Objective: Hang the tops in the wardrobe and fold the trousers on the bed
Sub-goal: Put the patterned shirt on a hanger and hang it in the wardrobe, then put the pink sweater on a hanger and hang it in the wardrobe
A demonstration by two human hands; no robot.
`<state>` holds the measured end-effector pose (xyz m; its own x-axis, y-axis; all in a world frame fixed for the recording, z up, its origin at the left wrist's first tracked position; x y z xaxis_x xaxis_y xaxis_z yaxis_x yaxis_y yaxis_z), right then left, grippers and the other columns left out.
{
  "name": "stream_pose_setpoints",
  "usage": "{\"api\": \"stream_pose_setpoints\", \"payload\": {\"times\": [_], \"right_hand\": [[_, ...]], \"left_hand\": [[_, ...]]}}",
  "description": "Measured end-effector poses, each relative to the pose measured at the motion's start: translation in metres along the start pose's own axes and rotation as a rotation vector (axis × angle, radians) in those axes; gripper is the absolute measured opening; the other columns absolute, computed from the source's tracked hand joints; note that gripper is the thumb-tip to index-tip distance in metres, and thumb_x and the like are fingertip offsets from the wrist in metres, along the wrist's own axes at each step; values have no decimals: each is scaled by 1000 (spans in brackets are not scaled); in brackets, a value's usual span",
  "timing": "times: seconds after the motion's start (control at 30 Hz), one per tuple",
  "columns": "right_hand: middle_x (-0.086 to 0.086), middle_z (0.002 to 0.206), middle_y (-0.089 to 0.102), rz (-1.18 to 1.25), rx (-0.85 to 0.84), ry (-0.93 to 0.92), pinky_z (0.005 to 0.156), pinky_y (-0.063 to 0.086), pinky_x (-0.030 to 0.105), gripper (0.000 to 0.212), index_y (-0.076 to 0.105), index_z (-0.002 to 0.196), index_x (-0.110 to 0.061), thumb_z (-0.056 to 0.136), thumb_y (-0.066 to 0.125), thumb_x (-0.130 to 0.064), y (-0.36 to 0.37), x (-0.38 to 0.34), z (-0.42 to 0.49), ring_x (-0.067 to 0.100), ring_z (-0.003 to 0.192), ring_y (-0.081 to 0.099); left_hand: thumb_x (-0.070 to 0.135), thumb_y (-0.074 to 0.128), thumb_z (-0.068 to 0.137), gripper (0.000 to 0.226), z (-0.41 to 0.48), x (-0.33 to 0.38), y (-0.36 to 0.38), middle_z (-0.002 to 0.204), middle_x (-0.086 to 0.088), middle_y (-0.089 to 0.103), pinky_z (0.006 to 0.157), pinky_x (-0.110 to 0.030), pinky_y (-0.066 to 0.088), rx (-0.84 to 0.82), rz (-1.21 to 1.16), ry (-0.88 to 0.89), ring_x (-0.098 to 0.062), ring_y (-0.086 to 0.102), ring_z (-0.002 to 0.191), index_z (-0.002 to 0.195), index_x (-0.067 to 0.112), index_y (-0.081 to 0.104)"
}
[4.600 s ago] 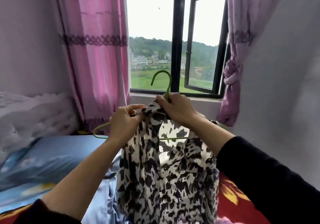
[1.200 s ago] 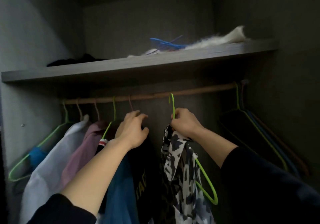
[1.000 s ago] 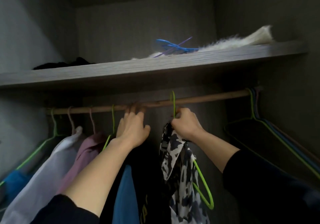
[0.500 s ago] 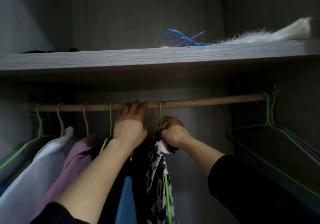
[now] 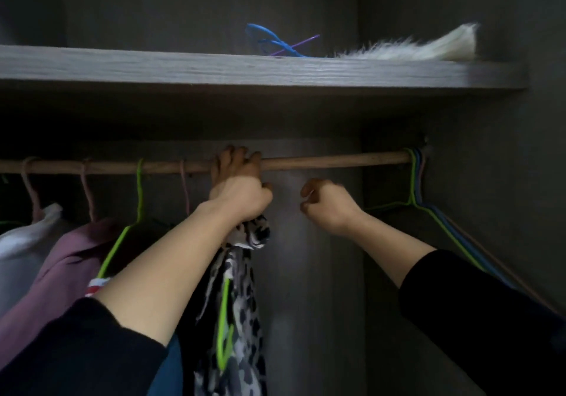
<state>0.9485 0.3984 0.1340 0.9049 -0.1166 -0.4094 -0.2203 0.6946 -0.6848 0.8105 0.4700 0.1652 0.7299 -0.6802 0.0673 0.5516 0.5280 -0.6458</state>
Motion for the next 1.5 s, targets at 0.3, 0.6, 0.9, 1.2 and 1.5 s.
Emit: {"api": "stream_pose_setpoints", "payload": {"times": [0.3,0.6,0.9,1.2,1.5], "right_hand": [[8,111,61,-393,60,140,77,52,37,22,56,110,-15,88,60,-19,-73,87,-35,27,98,61],[9,126,55,-999,93,80,86,47,37,32,59,121,-13,89,57,-13,-77,113,-30,26,117,49],[12,108,63,-623,137,204,71,44,34,16,57,100,-13,88,61,-23,-79,93,-32,32,100,61],[1,83,63,43,261,279,55,44,22,9,62,86,-21,90,63,-29,-58,85,9,15,70,61],[8,78,63,166,252,228,61,58,43,17,59,96,-11,97,52,-27,-58,65,-63,22,64,64]], "left_hand": [[38,41,95,54,35,73,35,143,-10,41,114,-37,16,-54,-40,176,-30,34,131,145,22,33],[48,17,83,70,40,66,55,135,-10,44,106,-34,10,45,-13,237,-32,36,123,146,24,33],[49,17,77,74,37,67,56,137,-9,42,105,-33,7,38,-41,255,-30,33,125,146,25,30],[46,19,78,71,35,63,56,131,-8,46,105,-33,6,94,-90,280,-30,35,122,145,25,34],[35,45,95,62,12,71,50,157,-8,17,115,-37,-2,33,-223,190,-27,7,145,150,18,21]]}}
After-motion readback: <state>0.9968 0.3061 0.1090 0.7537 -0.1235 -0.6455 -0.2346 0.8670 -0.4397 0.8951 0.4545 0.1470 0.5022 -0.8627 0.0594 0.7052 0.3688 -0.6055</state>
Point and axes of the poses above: each hand's wrist, its own z-axis towards the middle knuckle, its own y-axis out of the palm, x = y × z, the point moved 4 cm from there along z, towards the middle knuckle
